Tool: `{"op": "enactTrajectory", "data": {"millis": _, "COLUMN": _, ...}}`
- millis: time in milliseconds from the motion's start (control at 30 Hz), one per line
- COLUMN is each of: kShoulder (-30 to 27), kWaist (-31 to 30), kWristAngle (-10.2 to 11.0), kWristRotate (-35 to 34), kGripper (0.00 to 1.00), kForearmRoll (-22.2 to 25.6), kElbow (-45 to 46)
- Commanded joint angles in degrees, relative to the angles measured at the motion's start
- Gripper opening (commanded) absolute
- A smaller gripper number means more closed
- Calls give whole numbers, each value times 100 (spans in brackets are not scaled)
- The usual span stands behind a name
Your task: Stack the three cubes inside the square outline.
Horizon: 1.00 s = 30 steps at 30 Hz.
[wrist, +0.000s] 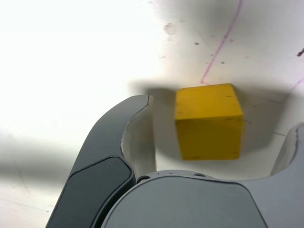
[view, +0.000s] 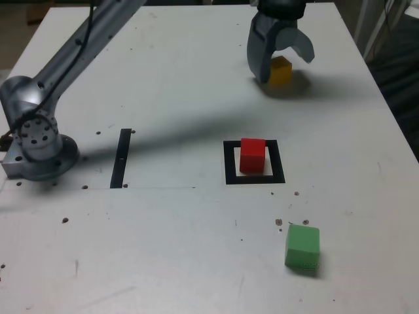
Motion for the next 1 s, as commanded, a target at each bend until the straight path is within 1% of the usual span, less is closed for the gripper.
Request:
{"op": "enactTrajectory", "data": {"millis": 0, "kShoulder": 132, "kWaist": 24, "kWristAngle": -33, "kWristRotate": -11, "kGripper": 86, "kForearmRoll": 81, "kElbow": -82}}
{"op": "enactTrajectory", "data": {"millis": 67, "kShoulder": 185, "kWaist": 31, "kWristAngle": -39, "kWristRotate": -20, "kGripper": 79, "kForearmRoll": 85, "kElbow": -140}}
{"op": "enactTrajectory", "data": {"millis": 133, "kShoulder": 211, "kWaist": 33, "kWristAngle": -18, "kWristRotate": -33, "kGripper": 69, "kForearmRoll": 86, "kElbow": -182}}
{"op": "enactTrajectory", "data": {"millis": 300, "kShoulder": 215, "kWaist": 28, "kWristAngle": 84, "kWristRotate": -47, "kGripper": 36, "kForearmRoll": 55, "kElbow": -283}}
{"op": "enactTrajectory", "data": {"millis": 367, "kShoulder": 210, "kWaist": 24, "kWristAngle": 114, "kWristRotate": -42, "kGripper": 28, "kForearmRoll": 40, "kElbow": -321}}
{"op": "enactTrajectory", "data": {"millis": 400, "kShoulder": 208, "kWaist": 21, "kWristAngle": 124, "kWristRotate": -39, "kGripper": 26, "kForearmRoll": 34, "kElbow": -334}}
{"op": "enactTrajectory", "data": {"millis": 967, "kShoulder": 176, "kWaist": 13, "kWristAngle": 139, "kWristRotate": -11, "kGripper": 25, "kForearmRoll": 41, "kElbow": -313}}
